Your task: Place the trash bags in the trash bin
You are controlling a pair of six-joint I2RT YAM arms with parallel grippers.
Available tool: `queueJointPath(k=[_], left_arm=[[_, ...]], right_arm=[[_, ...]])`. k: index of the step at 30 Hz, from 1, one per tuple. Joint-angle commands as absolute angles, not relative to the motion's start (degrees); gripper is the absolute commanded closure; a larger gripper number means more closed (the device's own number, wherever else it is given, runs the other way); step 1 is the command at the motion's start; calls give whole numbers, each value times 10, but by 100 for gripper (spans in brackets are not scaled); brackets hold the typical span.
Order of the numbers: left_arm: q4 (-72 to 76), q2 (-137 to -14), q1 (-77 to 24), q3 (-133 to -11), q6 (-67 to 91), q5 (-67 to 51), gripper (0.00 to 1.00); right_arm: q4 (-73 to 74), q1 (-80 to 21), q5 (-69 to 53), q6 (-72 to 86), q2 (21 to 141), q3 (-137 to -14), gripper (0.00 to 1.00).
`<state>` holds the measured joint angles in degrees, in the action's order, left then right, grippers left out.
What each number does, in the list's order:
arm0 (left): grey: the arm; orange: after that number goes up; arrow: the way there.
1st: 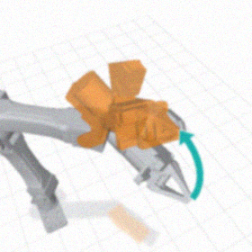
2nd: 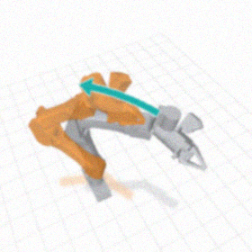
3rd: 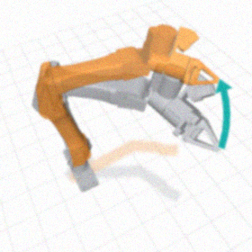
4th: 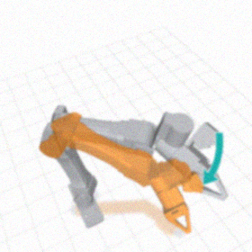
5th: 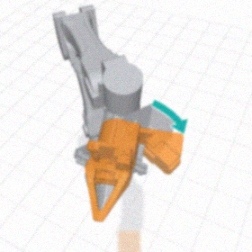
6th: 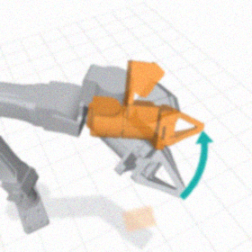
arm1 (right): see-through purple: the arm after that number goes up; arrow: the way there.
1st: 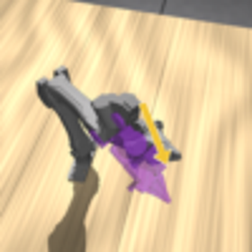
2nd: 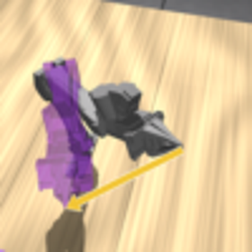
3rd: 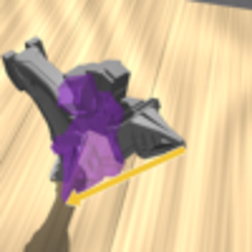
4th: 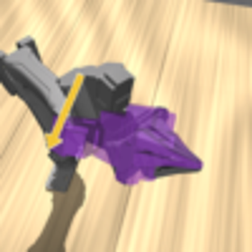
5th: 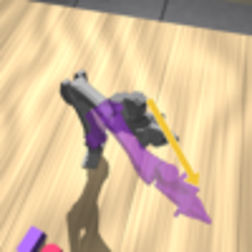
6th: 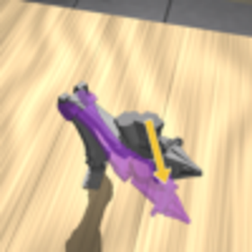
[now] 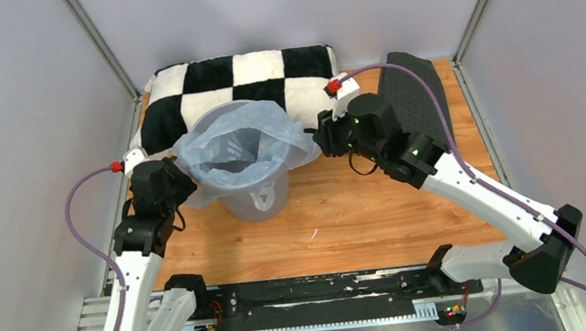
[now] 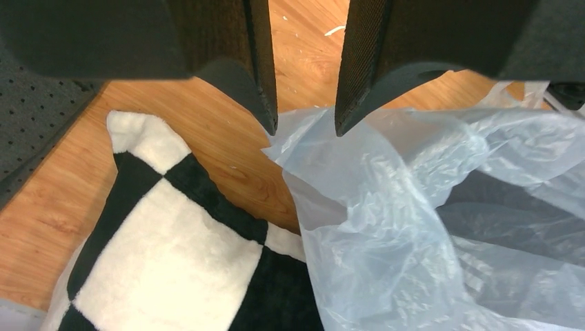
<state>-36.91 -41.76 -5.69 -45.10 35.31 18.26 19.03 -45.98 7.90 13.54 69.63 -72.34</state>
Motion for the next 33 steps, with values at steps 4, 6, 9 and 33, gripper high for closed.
queueJointPath(k=[4,6,9,33], left_arm=[[-405,-374,-53,-468,333,158,42],[-409,-373,-53,-479,330,153,43],[-419,-374,-52,-500,322,148,44],[-418,-490,-53,-616,205,145,36]], right_arm=[[192,-514,43,56,665,-732,55],[193,-533,43,32,679,-747,51],[204,-540,35,18,708,-771,47],[240,-541,102,3,822,-863,70]])
